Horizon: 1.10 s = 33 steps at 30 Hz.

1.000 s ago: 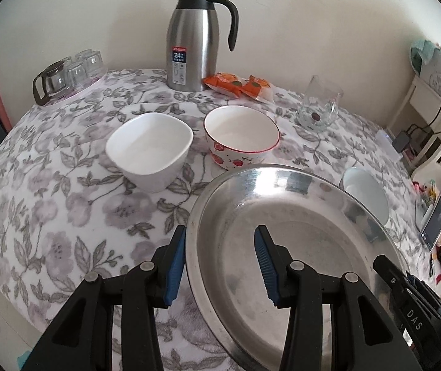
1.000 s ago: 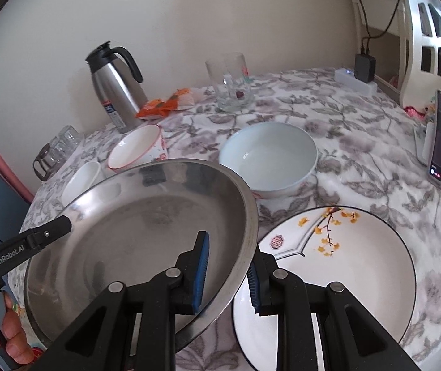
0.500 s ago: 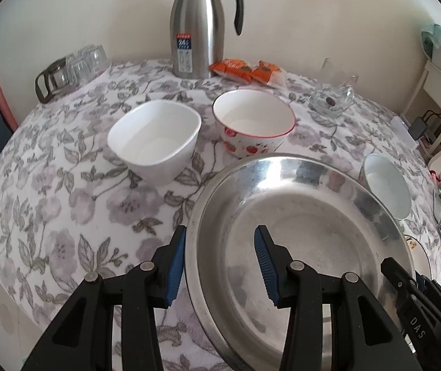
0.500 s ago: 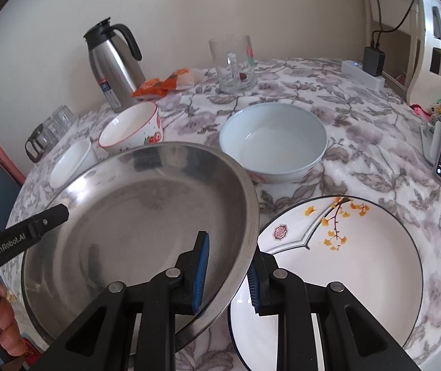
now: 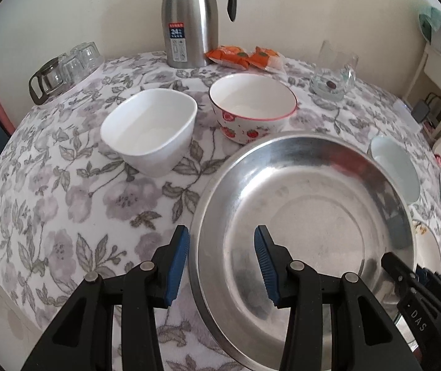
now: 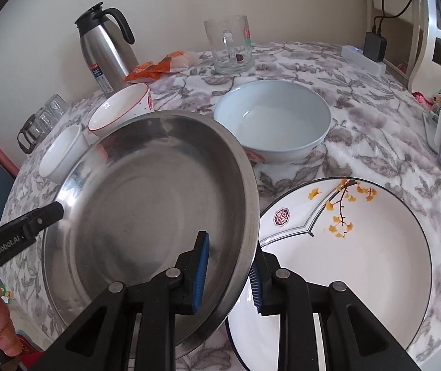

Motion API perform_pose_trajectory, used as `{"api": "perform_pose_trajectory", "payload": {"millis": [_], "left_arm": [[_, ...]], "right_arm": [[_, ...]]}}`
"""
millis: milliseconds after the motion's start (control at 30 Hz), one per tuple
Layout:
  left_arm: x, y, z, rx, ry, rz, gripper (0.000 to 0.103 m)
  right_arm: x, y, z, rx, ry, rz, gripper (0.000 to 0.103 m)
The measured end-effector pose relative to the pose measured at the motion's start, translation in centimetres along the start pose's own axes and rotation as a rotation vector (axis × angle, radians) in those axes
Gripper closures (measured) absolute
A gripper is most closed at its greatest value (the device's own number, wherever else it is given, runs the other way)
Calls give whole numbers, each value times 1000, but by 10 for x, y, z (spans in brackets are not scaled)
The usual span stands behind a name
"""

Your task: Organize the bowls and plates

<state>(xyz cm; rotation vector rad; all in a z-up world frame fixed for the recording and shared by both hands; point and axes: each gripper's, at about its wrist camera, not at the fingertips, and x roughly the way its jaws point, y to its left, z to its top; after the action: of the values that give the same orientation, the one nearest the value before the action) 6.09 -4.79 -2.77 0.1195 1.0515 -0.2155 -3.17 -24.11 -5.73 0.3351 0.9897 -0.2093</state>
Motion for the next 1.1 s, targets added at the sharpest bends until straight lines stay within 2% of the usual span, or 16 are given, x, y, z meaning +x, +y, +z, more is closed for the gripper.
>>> {"api": "perform_pose_trajectory", "payload": {"millis": [400,567,633,700,800,833,967,1033,1100], "left_arm": [[16,23,-4,-105,92,34,57],[11,27,-3,-123,76,15,57],[5,28,0,-134,54,7,57],[0,28,2,-136,34,2,55],[-4,25,3,-127,20,14,40],[-5,23,3,-120,20,23,37],[-3,18,3,-90,25,20,36],[-1,17,2,-88,32,14,16],[0,18,1,-99,34,7,13]], "right_arm": [[3,-4,0,25,20,-1,76],[-6,-7,2,60,-3,9,76],[-12,-10,3,76,-24,9,72],[-18,-13,5,90,-49,1,60],[-23,-16,6,107,-70,-5,45],[-22,-16,6,108,-72,-9,42],[-19,-14,8,97,-61,-19,27],[-18,-14,8,87,-59,-20,21],[-18,-13,8,76,-62,-24,16]]}}
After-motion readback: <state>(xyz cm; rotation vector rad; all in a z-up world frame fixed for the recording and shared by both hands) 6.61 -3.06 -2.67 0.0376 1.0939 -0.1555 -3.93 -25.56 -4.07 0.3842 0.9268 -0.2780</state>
